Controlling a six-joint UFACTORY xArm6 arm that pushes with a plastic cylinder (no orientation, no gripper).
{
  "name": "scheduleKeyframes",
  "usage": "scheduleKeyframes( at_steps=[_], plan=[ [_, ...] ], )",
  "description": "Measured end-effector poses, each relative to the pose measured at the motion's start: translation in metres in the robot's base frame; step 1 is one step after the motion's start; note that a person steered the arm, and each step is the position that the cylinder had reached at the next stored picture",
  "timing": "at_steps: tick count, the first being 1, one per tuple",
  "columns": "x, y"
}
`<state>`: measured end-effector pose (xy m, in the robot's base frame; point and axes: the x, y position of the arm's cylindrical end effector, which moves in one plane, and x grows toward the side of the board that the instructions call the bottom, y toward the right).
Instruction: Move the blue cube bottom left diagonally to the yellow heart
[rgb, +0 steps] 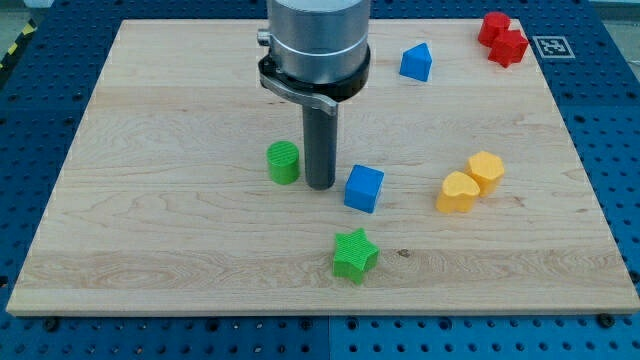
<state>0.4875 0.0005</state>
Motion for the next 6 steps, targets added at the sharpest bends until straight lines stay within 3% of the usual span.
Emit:
scheduleKeyframes(
  at_steps=[4,6],
  plan=[
    [0.043,0.095],
    [0.036,0.078]
  ],
)
